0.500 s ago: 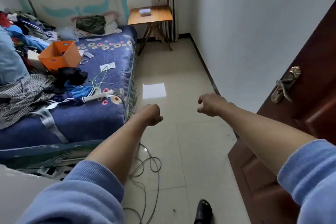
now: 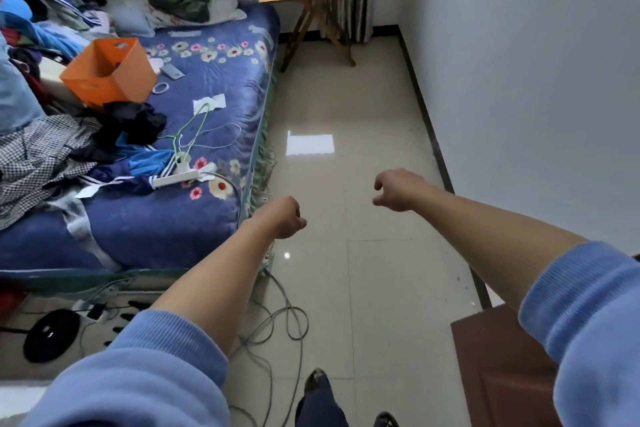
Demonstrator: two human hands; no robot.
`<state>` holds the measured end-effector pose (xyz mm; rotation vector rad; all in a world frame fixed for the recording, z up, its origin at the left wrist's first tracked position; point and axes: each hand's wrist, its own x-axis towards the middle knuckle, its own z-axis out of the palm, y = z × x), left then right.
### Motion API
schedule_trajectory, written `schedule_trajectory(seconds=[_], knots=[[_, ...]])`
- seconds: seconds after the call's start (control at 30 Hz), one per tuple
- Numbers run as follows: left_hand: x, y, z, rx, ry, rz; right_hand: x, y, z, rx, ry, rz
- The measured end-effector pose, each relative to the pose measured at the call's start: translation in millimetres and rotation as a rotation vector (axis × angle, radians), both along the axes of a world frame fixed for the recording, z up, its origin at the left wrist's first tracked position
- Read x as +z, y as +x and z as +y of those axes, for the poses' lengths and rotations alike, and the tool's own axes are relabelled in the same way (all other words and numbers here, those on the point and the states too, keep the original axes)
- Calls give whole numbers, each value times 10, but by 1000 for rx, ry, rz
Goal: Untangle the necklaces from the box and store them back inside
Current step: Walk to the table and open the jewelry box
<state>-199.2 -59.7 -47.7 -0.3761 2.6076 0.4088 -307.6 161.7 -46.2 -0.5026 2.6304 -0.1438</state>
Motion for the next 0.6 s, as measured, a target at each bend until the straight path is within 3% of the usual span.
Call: schedule_trajectory(seconds=[0.27, 0.6], knots=[[-190, -1719, -852, 19, 13, 3, -220, -1692, -822, 10, 10, 8], [32, -4068, -1633, -52, 46, 26, 22, -3767, -1560, -81, -27, 11]])
